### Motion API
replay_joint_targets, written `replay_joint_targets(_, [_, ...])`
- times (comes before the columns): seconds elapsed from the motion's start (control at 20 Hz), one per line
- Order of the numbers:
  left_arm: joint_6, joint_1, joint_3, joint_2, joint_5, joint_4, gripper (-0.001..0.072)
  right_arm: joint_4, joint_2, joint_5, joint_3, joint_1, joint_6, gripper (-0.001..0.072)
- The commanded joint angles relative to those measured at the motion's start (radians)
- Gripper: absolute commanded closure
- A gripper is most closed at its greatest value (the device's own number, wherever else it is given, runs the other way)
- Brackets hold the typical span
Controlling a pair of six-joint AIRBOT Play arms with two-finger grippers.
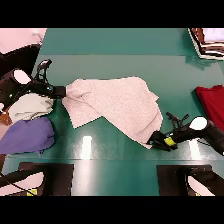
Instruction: Fold the shirts.
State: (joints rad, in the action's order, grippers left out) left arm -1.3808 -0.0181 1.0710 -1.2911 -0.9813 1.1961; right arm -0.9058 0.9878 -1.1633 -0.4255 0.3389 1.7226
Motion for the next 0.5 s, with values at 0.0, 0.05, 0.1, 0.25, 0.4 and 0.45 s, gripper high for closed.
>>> replay_joint_targets(0.0, [0.001,0.0,0.001,0.001,-0.003,-0.001,0.0686,0.048,0.074,0.164,0.018,0.072,0.005,0.0274])
replay_joint_targets(0.05, [0.001,0.0,0.001,0.001,-0.006,-0.001,0.0686,0.045,0.085,0.17,0.014,0.079,0.003,0.0387])
replay_joint_targets(0.1, [0.001,0.0,0.001,0.001,-0.011,-0.001,0.0686,0.044,0.092,0.169,0.0,0.086,-0.016,0.0479])
replay_joint_targets(0.25, [0.001,-0.004,0.002,0.049,-0.029,0.001,0.0687,0.032,0.05,0.163,-0.096,0.088,-0.066,0.0695])
replay_joint_targets(0.4, [0.0,-0.005,0.055,0.188,-0.04,0.007,0.0687,-0.051,-0.063,0.124,-0.278,0.029,-0.066,0.0696])
replay_joint_targets(0.45, [0.0,-0.005,0.096,0.246,-0.052,0.008,0.0687,-0.077,-0.102,0.097,-0.349,-0.004,-0.066,0.0696])
